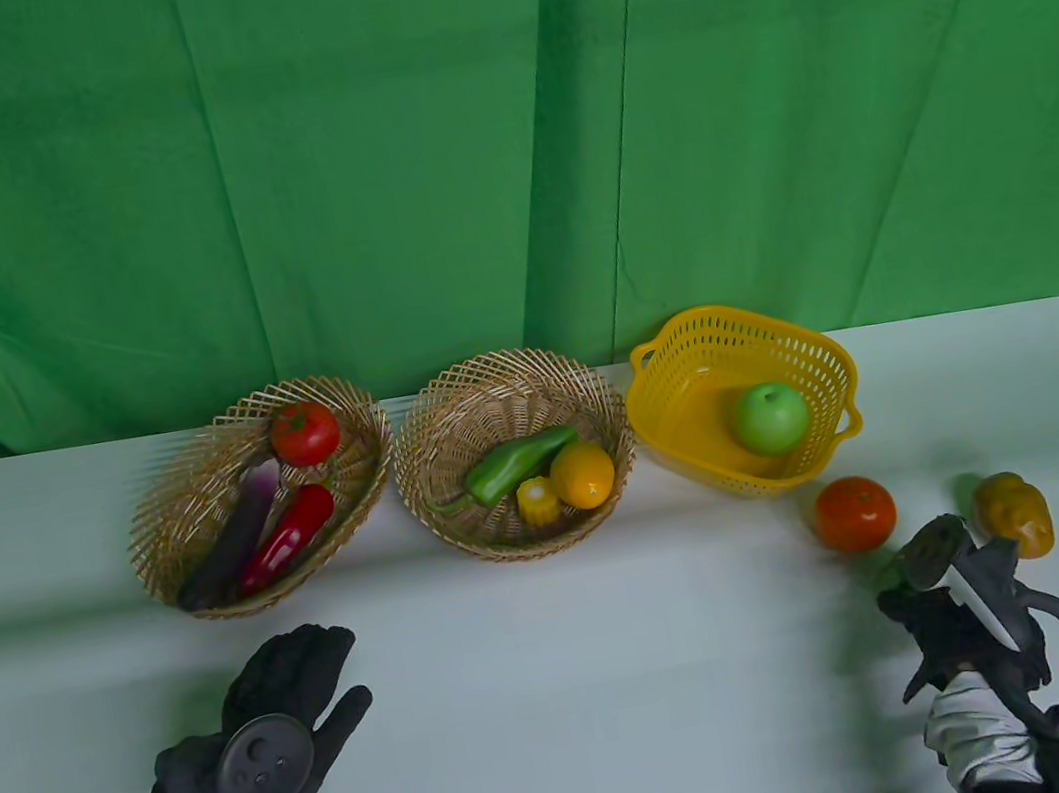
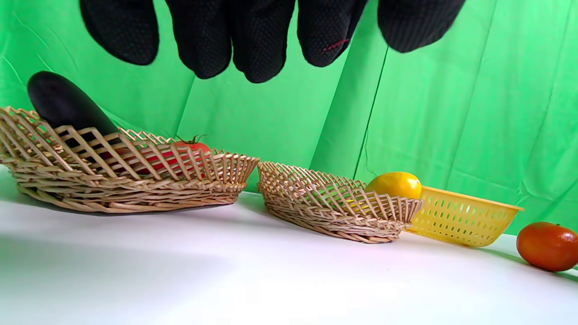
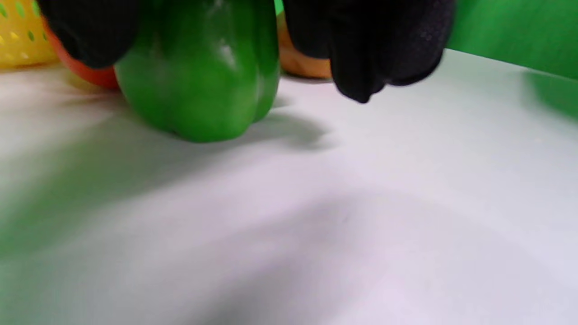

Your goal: Place 10 objects into 3 containers, with green background

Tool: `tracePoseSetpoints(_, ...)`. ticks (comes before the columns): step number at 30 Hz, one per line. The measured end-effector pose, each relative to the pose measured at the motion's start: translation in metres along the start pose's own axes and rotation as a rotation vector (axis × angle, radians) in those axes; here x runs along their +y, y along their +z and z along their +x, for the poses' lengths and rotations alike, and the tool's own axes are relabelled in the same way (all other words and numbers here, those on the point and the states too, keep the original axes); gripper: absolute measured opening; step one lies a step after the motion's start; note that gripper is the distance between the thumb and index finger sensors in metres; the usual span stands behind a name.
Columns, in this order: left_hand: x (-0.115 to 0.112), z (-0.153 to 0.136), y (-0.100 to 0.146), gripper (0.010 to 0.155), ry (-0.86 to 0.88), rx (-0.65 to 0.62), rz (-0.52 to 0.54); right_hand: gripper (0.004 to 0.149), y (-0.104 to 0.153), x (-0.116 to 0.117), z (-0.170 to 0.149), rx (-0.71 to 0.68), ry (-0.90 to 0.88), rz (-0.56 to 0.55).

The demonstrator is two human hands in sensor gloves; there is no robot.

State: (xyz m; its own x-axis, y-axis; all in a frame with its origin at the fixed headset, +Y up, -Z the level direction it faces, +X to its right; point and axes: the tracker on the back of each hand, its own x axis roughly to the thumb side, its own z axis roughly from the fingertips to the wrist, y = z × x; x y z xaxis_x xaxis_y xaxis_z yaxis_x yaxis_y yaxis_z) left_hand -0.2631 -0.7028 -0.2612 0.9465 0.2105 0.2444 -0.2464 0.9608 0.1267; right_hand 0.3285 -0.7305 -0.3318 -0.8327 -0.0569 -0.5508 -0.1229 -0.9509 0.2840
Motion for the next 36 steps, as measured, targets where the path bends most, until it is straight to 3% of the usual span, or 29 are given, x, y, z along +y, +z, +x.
tracePoseSetpoints(17, 0.001, 0.0, -0.001, 0.064, 0.0, 0.002, 0.0, 0.096, 0.002, -0.001, 0.007, 0.001, 0.036, -0.076)
tracePoseSetpoints(28, 0.001, 0.0, -0.001, 0.064, 0.003, -0.002, 0.004, 0.095, 0.019, -0.031, 0.011, -0.009, 0.058, -0.099)
tracePoseSetpoints(36, 0.001, -0.001, 0.0, 0.064, 0.003, -0.001, 0.005, 0.094, 0.033, -0.061, 0.026, -0.039, 0.079, -0.182)
